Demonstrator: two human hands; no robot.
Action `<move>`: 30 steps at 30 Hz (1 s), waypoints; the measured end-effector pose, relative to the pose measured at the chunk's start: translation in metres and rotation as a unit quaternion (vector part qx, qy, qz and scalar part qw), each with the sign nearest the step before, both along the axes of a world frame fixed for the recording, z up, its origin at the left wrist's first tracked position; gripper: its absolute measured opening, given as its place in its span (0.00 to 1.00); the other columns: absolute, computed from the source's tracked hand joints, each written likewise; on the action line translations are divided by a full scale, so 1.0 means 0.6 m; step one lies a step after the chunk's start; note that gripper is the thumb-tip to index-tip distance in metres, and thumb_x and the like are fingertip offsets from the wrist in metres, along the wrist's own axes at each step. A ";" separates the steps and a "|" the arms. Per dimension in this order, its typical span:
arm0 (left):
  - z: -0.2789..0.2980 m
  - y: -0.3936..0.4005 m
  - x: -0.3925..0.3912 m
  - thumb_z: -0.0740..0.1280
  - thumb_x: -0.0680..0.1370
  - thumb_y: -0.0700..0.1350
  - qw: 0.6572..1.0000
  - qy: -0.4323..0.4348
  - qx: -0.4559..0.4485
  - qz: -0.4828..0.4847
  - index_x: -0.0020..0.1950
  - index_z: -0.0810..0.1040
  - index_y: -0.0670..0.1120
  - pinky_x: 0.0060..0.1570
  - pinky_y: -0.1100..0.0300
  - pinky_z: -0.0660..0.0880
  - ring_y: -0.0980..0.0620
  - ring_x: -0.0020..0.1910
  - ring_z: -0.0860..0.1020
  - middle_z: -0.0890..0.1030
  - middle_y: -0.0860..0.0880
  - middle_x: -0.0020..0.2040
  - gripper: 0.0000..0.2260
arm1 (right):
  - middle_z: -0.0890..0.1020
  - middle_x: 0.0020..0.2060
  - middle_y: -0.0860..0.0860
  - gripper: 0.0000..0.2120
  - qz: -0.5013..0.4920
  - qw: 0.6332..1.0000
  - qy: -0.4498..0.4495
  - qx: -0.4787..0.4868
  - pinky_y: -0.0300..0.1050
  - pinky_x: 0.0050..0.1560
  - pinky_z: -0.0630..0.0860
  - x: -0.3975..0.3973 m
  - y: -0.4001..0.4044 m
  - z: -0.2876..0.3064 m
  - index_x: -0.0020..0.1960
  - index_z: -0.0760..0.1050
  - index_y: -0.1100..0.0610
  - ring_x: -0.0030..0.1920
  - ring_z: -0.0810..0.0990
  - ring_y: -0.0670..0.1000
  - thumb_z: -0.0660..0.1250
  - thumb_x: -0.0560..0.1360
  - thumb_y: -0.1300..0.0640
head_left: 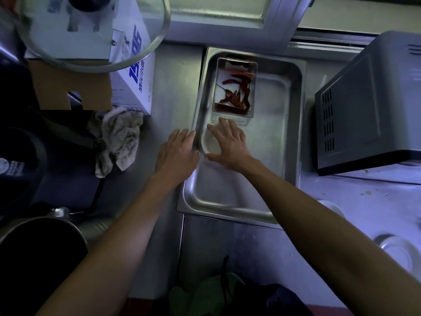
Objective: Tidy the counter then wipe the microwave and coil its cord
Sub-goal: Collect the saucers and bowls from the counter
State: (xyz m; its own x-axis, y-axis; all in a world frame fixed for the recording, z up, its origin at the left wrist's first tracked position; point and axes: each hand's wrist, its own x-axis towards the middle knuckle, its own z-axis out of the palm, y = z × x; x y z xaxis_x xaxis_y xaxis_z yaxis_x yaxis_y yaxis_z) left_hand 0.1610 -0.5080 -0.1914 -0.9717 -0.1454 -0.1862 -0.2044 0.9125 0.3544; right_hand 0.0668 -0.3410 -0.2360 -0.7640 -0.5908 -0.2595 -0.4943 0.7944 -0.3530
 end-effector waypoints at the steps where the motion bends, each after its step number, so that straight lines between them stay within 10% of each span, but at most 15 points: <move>1: 0.004 0.005 0.004 0.65 0.79 0.48 1.000 0.000 -0.002 0.004 0.76 0.65 0.43 0.70 0.40 0.65 0.41 0.75 0.62 0.68 0.43 0.75 0.26 | 0.44 0.81 0.54 0.46 0.003 1.000 -0.002 0.003 0.62 0.77 0.46 0.000 0.001 0.001 0.80 0.49 0.44 0.80 0.40 0.60 0.69 0.71 0.34; 19: 0.073 0.244 0.113 0.67 0.75 0.47 0.994 0.036 -0.065 -0.080 0.69 0.72 0.46 0.51 0.46 0.77 0.43 0.65 0.73 0.76 0.46 0.66 0.23 | 0.65 0.76 0.59 0.30 -0.090 0.985 -0.003 -0.150 0.57 0.75 0.61 0.174 0.294 0.082 0.77 0.65 0.56 0.77 0.60 0.61 0.69 0.77 0.53; 30: 0.050 0.463 0.115 0.66 0.76 0.47 0.981 0.026 -0.043 -0.185 0.71 0.71 0.46 0.59 0.46 0.74 0.43 0.70 0.69 0.72 0.46 0.71 0.24 | 0.71 0.73 0.57 0.27 -0.220 0.958 -0.013 -0.185 0.55 0.72 0.65 0.241 0.533 0.090 0.74 0.69 0.57 0.74 0.65 0.59 0.70 0.76 0.59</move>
State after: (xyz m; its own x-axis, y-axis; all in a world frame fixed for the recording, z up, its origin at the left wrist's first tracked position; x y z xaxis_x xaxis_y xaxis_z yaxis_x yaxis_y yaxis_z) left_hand 0.2301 -0.2304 -0.1612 -0.9688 0.2063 -0.1373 0.1629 0.9477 0.2744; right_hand 0.2116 -0.0215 -0.1819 -0.9563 -0.2678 -0.1170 -0.1274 0.7424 -0.6578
